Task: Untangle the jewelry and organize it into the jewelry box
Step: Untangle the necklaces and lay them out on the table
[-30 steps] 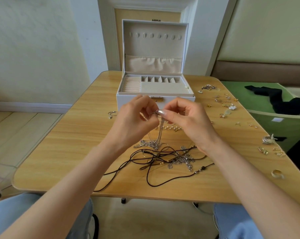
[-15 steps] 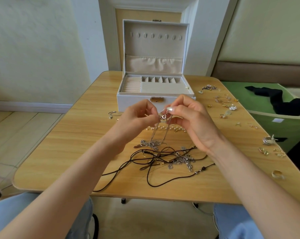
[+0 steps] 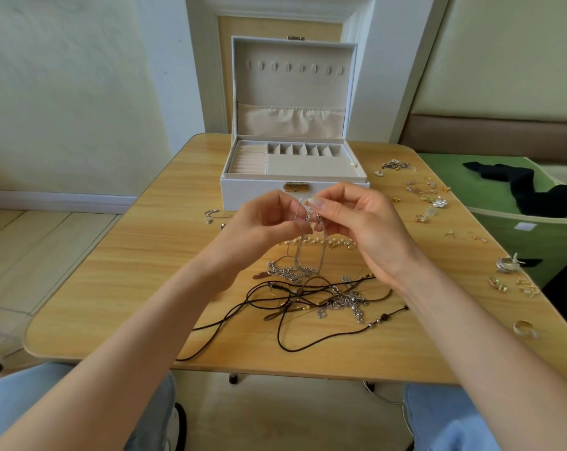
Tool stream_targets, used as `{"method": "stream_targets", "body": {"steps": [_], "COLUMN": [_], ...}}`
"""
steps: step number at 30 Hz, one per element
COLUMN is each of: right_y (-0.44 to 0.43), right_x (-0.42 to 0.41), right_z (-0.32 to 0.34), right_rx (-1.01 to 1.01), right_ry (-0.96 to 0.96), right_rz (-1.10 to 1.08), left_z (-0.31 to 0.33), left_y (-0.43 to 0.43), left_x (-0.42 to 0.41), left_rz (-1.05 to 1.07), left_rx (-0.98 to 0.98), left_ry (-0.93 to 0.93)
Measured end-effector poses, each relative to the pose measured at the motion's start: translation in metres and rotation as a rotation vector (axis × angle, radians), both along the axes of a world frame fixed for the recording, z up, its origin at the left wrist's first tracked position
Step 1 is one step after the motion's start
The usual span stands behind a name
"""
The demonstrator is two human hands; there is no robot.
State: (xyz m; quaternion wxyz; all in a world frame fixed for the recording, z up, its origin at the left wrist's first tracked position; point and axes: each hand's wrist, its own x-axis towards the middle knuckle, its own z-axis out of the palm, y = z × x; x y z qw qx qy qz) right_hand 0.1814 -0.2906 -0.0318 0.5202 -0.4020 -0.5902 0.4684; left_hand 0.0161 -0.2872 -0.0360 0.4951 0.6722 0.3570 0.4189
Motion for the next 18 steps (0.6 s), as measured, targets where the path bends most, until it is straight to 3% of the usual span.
{"method": "stream_targets", "body": {"steps": [12,18], "right_y": [-0.001,0.000], "right_x": [0.003,0.005], "right_z": [0.003,0.004], "right_rx": [-0.020,-0.020], "right_ry": [0.006,0.040], "right_rz": [0.007,0.024], "left_z": [0.002,0.002], "left_y": [0.006,0.004], "left_x": [-0.010,-0.009], "left_rz": [0.083,0.093], "left_rx": [0.008,-0.005], "left_ry": [-0.145,-0.126]}}
